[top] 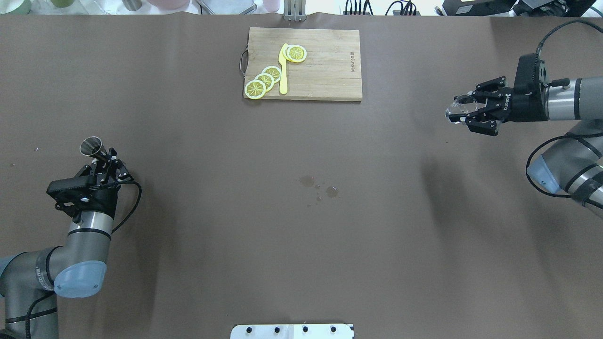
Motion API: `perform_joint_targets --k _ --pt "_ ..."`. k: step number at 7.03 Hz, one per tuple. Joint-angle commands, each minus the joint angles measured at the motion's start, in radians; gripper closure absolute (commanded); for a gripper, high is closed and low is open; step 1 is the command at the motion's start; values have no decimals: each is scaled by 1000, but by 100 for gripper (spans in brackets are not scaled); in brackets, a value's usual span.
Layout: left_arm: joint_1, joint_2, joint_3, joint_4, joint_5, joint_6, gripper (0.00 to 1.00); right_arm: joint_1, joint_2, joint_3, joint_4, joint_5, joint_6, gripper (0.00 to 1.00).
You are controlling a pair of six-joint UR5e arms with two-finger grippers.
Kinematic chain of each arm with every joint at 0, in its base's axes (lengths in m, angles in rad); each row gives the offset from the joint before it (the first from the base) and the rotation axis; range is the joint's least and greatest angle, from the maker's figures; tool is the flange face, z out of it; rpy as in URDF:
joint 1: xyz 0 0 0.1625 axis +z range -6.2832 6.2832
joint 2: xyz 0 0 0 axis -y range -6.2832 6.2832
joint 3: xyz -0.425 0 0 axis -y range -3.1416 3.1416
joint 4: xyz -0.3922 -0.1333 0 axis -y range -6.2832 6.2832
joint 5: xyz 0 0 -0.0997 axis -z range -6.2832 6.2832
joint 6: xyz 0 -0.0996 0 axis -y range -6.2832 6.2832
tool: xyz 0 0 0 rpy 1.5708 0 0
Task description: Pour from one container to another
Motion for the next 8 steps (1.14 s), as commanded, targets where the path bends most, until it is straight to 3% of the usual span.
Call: perform_joint_targets --k 1,2,4,5,8 --pt "0 1 -98 -27 -100 177 100 16 -4 -1 1 8 0 100" --pt "-3 -3 -114 -101 -113 351 100 22 -1 2 -3 12 3 100" --pt "-26 -84 -112 -125 -119 548 100 27 5 10 -37 47 7 100" --pt "-58 -149 -105 -126 -192 608 100 57 16 40 -125 128 12 100" --pt "-135 -340 -53 -154 -323 780 100 65 17 97 -145 121 -2 100"
